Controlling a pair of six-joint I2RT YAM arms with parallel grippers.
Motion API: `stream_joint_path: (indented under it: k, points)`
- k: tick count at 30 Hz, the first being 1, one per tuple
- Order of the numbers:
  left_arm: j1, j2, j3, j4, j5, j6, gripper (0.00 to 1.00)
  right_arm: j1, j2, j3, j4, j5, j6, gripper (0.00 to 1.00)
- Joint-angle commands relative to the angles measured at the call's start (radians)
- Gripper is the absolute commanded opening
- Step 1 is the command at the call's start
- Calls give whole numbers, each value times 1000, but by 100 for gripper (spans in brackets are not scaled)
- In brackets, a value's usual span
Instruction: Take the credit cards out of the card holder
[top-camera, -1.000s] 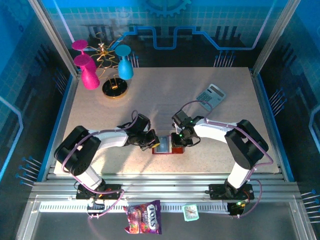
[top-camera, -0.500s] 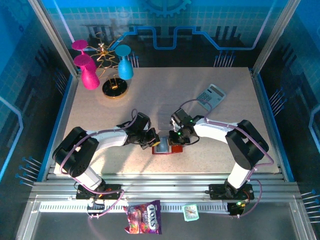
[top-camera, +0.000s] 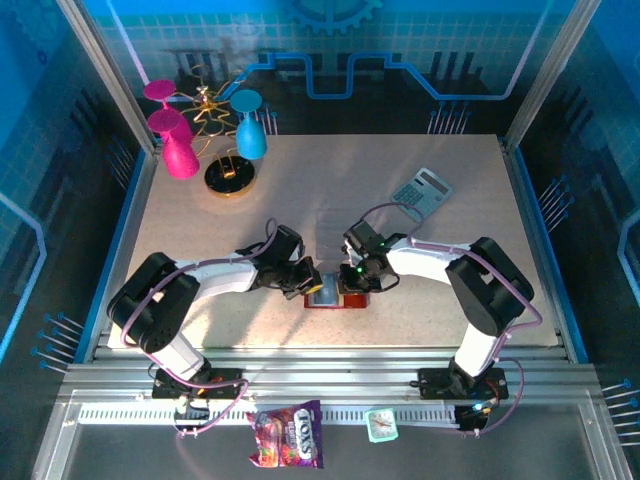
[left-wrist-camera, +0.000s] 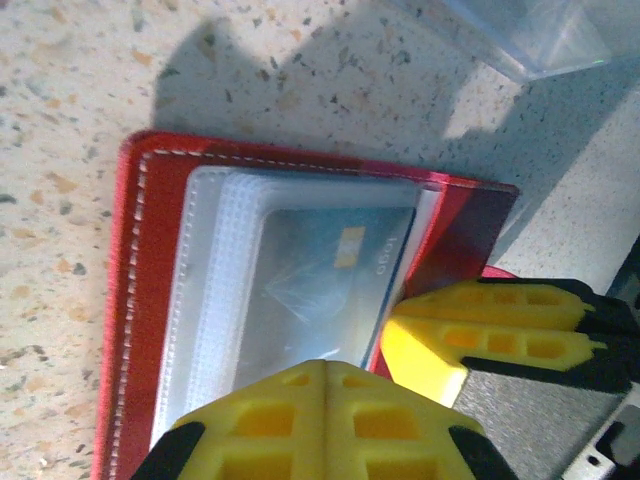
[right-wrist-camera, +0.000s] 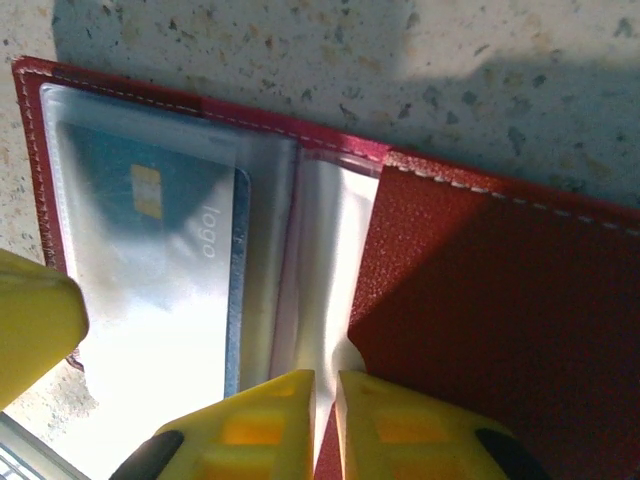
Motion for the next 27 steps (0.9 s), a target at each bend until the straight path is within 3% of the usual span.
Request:
stream_joint_path:
  k: [1, 8, 18, 27]
  points:
    - [-7, 9, 5, -25, -24, 17, 2, -6, -50, -1, -16, 7, 28, 18]
    - [-7, 32, -9, -7, -23, 15, 2, -21, -84, -10, 33, -59, 72, 21]
    - [-11, 31, -6, -2, 3, 33, 2, -48, -64, -68, 218, -207, 163, 35]
    - [-13, 38, 0, -44, -11, 46, 2, -52, -29, -68, 241, -240, 166, 40]
